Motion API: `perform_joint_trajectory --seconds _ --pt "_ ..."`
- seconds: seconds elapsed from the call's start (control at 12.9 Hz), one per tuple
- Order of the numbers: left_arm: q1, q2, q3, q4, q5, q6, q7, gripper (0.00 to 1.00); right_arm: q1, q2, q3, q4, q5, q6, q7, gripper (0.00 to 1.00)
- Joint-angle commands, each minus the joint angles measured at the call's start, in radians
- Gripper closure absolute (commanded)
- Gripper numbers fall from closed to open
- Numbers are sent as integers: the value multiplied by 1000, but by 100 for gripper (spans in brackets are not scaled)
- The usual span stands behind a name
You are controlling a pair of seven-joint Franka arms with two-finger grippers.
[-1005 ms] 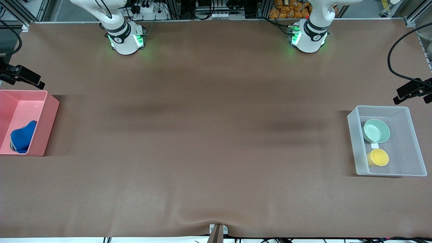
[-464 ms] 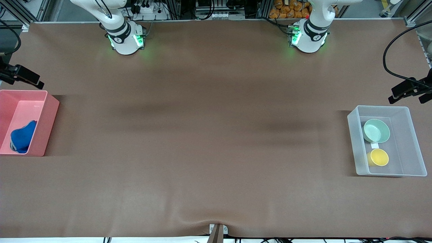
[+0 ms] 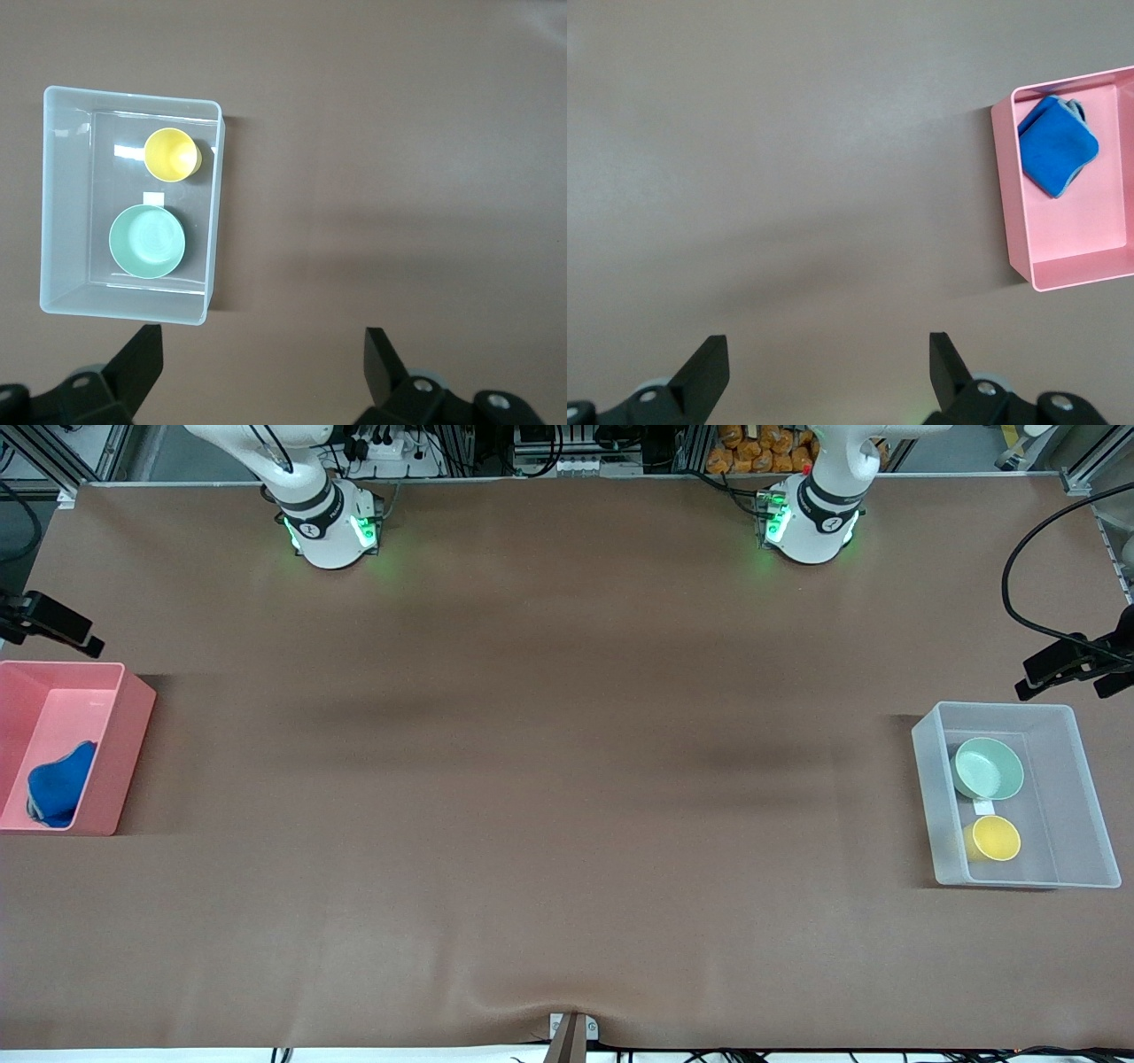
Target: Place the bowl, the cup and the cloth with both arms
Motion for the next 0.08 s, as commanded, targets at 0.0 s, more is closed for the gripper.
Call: perform_joint_trajectory --seconds 0.0 --pt "-2 3 -14 12 9 -17 -27 0 -29 9 11 41 4 -19 18 0"
